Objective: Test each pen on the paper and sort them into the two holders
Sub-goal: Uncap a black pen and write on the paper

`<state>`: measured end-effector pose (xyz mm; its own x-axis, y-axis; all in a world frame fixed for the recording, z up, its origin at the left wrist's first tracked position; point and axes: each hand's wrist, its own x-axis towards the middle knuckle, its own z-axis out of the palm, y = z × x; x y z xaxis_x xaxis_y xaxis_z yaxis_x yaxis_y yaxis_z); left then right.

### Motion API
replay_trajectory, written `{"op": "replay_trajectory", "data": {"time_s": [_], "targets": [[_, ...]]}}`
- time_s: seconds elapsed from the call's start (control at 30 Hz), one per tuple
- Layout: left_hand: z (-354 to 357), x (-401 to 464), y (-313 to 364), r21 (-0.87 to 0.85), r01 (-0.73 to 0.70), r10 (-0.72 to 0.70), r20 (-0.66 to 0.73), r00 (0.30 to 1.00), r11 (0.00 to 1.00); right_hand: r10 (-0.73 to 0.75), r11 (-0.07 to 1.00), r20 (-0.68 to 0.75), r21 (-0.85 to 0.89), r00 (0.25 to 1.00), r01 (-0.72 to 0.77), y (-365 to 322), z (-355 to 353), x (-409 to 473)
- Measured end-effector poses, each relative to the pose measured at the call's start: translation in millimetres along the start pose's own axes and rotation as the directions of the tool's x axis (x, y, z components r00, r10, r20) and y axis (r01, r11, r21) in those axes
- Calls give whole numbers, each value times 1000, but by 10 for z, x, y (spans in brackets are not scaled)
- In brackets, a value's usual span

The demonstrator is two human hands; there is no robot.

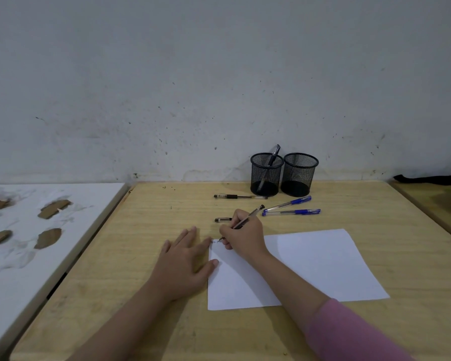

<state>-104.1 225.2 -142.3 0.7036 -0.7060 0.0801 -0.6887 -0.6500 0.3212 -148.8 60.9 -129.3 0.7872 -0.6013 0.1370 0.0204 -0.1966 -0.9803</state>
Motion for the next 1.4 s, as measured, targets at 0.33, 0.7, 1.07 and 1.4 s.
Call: {"op": "replay_trajectory", "data": {"time_s": [0.33,0.7,1.07,1.4], "targets": [[11,11,-6,-2,4,-4,-6,1000,1000,-2,999,-5,38,1000,2,6,-5,-3],[3,11,-10,-18,0,0,-15,1000,1000,-2,1000,-48,14,999,3,20,-5,6],[-49,-2,38,-52,13,-13,1,1000,999,44,996,-120,80,992,-35,-11,-40,-4],[-214,503,163,6,-38,39,-123,992,999,116,953,-186,298,976,-57,-122,-255,4]]}}
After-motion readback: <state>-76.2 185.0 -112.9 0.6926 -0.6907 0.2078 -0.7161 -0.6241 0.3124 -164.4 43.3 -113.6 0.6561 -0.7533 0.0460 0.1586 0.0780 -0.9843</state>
